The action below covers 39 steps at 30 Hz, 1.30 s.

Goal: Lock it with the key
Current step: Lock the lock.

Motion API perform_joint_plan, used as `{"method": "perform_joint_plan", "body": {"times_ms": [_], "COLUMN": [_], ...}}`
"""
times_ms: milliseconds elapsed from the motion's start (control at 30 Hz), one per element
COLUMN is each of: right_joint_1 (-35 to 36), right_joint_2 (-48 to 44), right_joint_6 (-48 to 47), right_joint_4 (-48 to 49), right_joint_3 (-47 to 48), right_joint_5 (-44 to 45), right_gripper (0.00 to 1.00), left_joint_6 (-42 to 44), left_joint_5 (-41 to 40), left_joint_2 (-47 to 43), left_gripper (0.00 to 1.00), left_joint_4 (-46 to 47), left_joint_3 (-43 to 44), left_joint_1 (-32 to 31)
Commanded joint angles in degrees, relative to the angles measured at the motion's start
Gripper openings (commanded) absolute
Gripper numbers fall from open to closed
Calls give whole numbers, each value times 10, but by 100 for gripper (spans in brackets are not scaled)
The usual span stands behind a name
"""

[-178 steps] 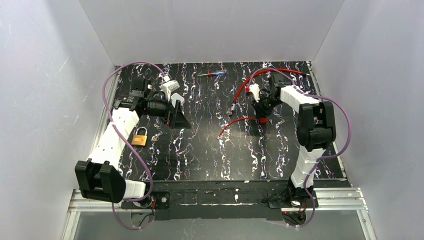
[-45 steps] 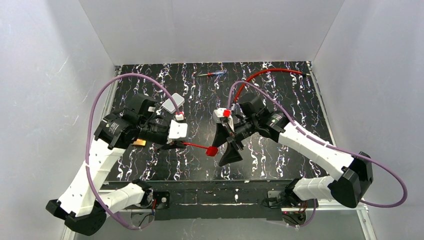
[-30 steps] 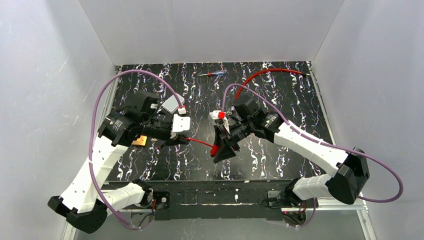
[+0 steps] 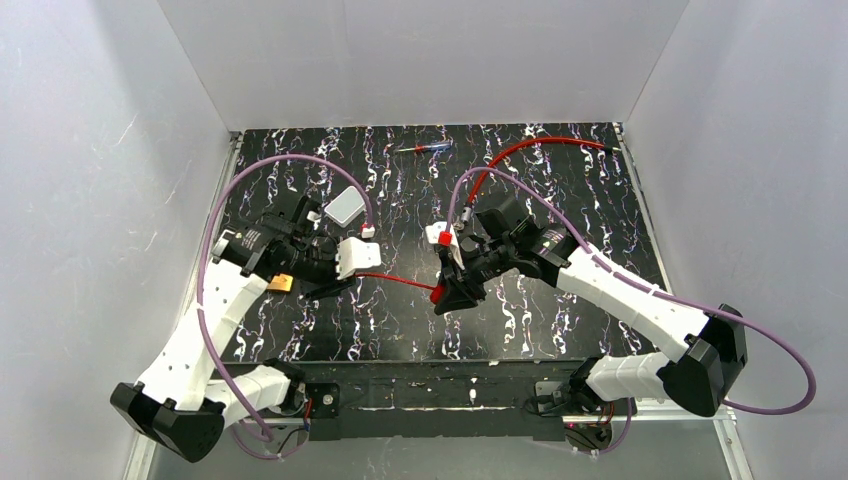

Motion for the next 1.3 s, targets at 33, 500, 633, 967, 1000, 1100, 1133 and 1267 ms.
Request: {"method": "perform_joint_plan", "body": {"times_ms": [33,500,633,967,1000,1100,1133,1267], "right_joint_1": [-2,-10,-15,-24,-26,-27,-27,-27], "right_joint_2": [-5,51,57,82,81,83,85,88], "right_joint_6": [1,38,85,195,206,209,209,207], "right_joint_4": [14,243,305,406,415,420,421,423], "right_joint_3": [18,16,5,18,16,16,16,13], "right_joint_5": [-12,115,96,8,-4,-17,-22,-39], "right_gripper": [1,1,1,1,1,1,1,1], "left_joint_6": [-7,-416,-502,-669,-678,-693,-696,-699], "left_joint_5": [11,199,209,236,237,239,235,227], "left_joint_2": [-21,-55,-63,-59,-60,-64,-66,-73], "left_gripper": [15,0,0,0,0,0,0,0], "left_joint_4": [32,324,405,570,582,614,619,622], "left_joint_3": [-10,16,8,-63,-72,-97,-103,-116], "left_joint_1": [2,2,2,2,2,2,2,2]}}
